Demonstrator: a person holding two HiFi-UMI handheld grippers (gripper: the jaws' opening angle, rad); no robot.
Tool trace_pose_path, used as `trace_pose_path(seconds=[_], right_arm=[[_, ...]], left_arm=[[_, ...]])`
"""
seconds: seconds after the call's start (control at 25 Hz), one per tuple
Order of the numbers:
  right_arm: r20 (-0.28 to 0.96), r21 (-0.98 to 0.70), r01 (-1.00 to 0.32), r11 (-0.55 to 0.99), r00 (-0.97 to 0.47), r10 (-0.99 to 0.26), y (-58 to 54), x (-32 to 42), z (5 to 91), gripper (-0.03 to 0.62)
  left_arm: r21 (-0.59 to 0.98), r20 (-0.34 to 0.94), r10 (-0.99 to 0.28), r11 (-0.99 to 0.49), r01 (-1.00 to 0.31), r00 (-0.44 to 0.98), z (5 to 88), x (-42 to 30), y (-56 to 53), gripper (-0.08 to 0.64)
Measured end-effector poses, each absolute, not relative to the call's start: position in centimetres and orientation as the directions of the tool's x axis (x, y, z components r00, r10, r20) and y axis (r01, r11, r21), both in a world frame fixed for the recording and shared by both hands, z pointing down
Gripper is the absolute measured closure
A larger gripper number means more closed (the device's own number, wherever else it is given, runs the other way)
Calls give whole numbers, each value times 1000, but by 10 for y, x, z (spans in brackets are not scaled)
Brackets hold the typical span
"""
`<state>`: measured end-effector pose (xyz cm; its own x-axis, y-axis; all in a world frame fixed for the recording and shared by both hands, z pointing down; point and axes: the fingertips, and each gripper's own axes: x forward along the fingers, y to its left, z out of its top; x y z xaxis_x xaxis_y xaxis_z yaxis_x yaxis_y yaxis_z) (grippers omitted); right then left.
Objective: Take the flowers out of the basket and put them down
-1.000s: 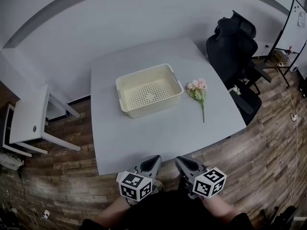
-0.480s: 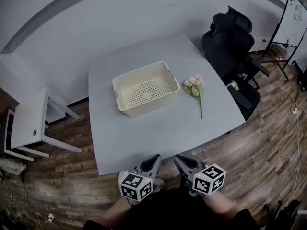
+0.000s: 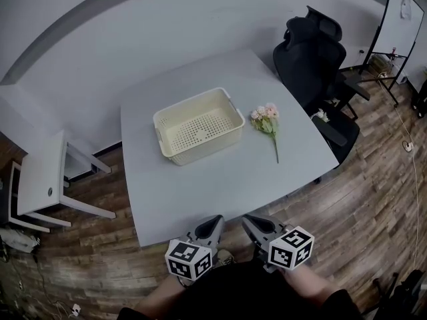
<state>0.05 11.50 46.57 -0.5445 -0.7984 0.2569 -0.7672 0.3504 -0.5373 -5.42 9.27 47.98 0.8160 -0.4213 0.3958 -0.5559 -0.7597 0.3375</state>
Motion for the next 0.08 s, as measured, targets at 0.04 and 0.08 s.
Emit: trace_pose_path(seconds=[0.04, 0.08], right_arm=[[256, -537, -767, 350, -544, -799, 115, 0, 465, 569], [254, -537, -767, 350, -543, -800, 115, 0, 465, 569]], left_arm=[[336, 395, -420, -761, -555, 817, 480, -54, 93, 554], [335, 395, -420, -763, -553, 817, 479, -54, 93, 552]])
